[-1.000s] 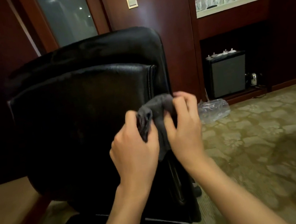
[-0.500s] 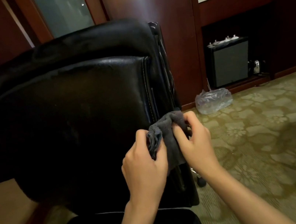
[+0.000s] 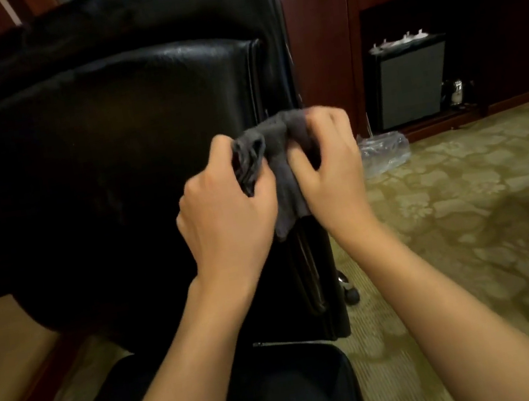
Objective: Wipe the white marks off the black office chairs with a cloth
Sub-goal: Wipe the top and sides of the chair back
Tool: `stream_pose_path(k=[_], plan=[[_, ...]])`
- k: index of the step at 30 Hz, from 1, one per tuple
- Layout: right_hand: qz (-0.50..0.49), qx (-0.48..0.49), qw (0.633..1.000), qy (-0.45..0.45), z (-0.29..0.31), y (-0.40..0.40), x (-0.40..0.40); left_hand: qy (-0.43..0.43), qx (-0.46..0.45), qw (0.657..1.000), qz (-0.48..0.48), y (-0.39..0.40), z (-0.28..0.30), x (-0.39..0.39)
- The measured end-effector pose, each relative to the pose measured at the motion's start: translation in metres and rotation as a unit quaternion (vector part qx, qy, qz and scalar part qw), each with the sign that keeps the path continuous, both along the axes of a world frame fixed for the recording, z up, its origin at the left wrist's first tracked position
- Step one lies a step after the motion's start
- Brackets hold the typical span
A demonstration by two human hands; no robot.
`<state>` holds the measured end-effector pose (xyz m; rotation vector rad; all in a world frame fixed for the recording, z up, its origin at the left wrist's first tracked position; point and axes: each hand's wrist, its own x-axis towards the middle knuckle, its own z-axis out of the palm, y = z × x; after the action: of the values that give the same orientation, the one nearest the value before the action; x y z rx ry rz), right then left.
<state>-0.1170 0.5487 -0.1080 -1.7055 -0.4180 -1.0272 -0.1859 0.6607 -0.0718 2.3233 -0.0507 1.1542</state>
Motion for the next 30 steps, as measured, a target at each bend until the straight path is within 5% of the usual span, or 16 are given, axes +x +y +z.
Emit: stream_pose_path(k=[9,14,17,25,30], plan=[[0.044,-0.043,0.989,0.135,-0.117,-0.015,-0.040,0.055,0.042,0.997,-0.034,-0.005,-0.102,-0.042],[0.034,0.023,0.997,0.061,-0.052,-0.009,-0.024,-0.039,-0.024,0.998,-0.032,-0.003,-0.064,-0.028],[0.085,0.042,0.993,0.070,-0.035,-0.006,-0.013,-0.021,-0.037,0.998,-0.050,-0.001,-0.048,-0.024],[0.080,-0.014,0.991,0.108,-0.168,-0.020,-0.046,0.042,0.039,0.998,-0.038,-0.010,-0.133,-0.054],[0.064,-0.037,0.981,0.180,-0.211,-0.029,-0.074,0.078,0.012,0.997,0.001,-0.016,-0.188,-0.077]])
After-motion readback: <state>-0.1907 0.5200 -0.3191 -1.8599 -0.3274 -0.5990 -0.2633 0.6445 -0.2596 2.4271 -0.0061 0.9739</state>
